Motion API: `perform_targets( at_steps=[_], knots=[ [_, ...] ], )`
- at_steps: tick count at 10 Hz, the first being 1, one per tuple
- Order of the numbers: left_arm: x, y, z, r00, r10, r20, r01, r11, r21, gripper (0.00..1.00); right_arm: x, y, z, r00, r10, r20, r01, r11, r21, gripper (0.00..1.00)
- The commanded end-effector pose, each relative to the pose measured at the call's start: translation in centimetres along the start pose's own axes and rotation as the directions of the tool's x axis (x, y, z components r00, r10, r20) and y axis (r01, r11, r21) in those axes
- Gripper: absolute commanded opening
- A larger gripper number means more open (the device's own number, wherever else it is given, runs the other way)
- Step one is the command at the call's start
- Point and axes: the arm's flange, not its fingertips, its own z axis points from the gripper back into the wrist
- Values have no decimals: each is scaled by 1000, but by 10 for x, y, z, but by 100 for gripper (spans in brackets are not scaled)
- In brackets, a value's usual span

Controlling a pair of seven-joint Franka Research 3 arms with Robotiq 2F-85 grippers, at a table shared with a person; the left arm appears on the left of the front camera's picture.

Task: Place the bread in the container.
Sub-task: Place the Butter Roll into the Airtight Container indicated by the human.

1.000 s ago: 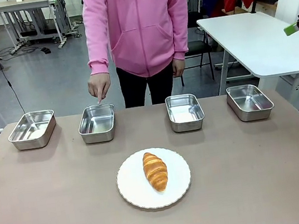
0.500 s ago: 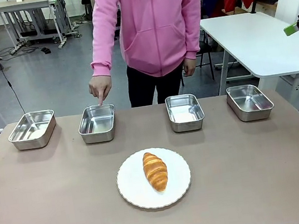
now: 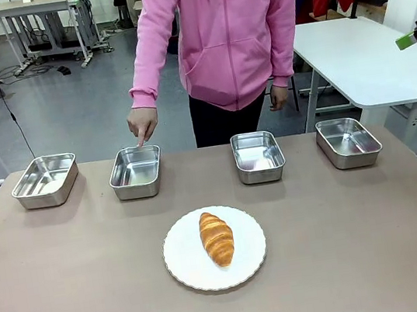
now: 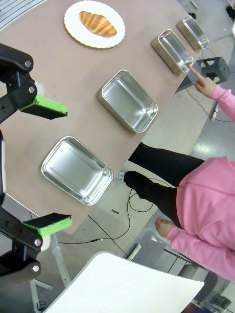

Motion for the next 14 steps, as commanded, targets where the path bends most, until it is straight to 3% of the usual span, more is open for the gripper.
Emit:
perform_targets(
  at_steps=[1, 4, 6, 8, 10, 12, 14],
  knots=[
    [0, 1, 1, 1000, -11, 2, 11, 1000, 4, 100, 0, -1, -1, 1000, -3, 16, 3, 1000, 2, 100],
    [0, 0, 0, 1000, 0, 0, 0, 1000, 0, 100, 0, -1, -1, 1000, -3, 16, 3, 1000, 2, 100],
    [56, -22, -47, 993, 16, -120, -10, 999, 51, 100, 0, -1, -1, 1000, -3, 16, 3, 1000, 2, 100],
    [105, -45, -113, 976, 101, -191, -88, 993, 72, 100, 0, -1, -1, 1000, -3, 16, 3, 1000, 2, 100],
    [143, -68, -212, 936, 183, -302, -159, 982, 104, 100, 0, -1, -1, 1000, -3, 16, 3, 1000, 2, 100],
    [161, -88, -304, 842, 363, -399, -293, 929, 227, 100, 0, -1, -1, 1000, -3, 16, 3, 1000, 2, 100],
    [160, -117, -382, 808, 443, -388, -275, 866, 417, 100, 0, -1, -1, 1000, -3, 16, 3, 1000, 2, 100]
  ],
)
